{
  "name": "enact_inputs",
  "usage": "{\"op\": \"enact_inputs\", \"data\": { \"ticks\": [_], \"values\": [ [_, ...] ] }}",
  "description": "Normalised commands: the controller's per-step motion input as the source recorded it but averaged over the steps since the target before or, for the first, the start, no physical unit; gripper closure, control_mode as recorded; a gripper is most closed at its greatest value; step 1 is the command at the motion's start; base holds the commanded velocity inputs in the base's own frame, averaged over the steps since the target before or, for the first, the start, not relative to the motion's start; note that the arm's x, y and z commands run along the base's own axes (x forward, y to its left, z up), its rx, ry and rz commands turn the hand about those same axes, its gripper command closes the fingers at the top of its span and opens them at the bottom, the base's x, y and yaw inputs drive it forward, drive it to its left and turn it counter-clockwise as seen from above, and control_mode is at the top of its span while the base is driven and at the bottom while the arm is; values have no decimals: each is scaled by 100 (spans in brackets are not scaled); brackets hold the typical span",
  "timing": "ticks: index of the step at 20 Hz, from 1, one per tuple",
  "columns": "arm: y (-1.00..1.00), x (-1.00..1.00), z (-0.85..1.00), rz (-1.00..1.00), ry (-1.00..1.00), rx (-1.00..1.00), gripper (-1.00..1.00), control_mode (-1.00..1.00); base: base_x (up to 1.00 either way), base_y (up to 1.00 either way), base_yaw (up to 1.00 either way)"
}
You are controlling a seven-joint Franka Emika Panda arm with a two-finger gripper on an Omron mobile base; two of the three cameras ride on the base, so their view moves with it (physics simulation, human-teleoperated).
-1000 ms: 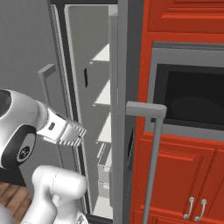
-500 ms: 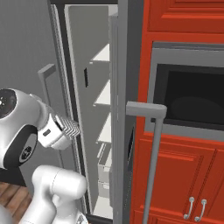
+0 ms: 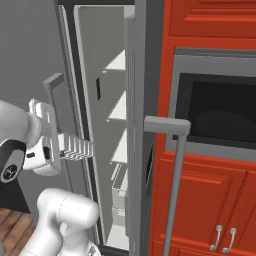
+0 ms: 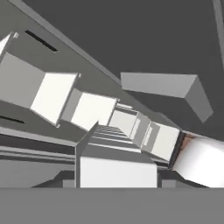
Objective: The ice cube tray has been filled with water. Take the tray and place it in the freezer to make ice. Close the freezer door after placing the tray.
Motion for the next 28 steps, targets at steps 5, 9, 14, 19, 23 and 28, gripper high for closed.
{"op": "enact_inputs", "data": {
  "ticks": [5,9,14,19,23,28],
  "values": [
    [-3,-24,2,-42,-2,22,100,-100,0,0,0],
    [-2,-6,10,-31,-11,20,100,-100,0,0,0],
    [-10,0,8,-11,-16,13,100,-100,0,0,0],
    [-16,0,0,0,-21,3,100,-100,0,0,0],
    [0,0,-2,5,-22,0,100,-100,0,0,0],
    [0,0,0,11,-14,-4,100,-100,0,0,0]
  ]
}}
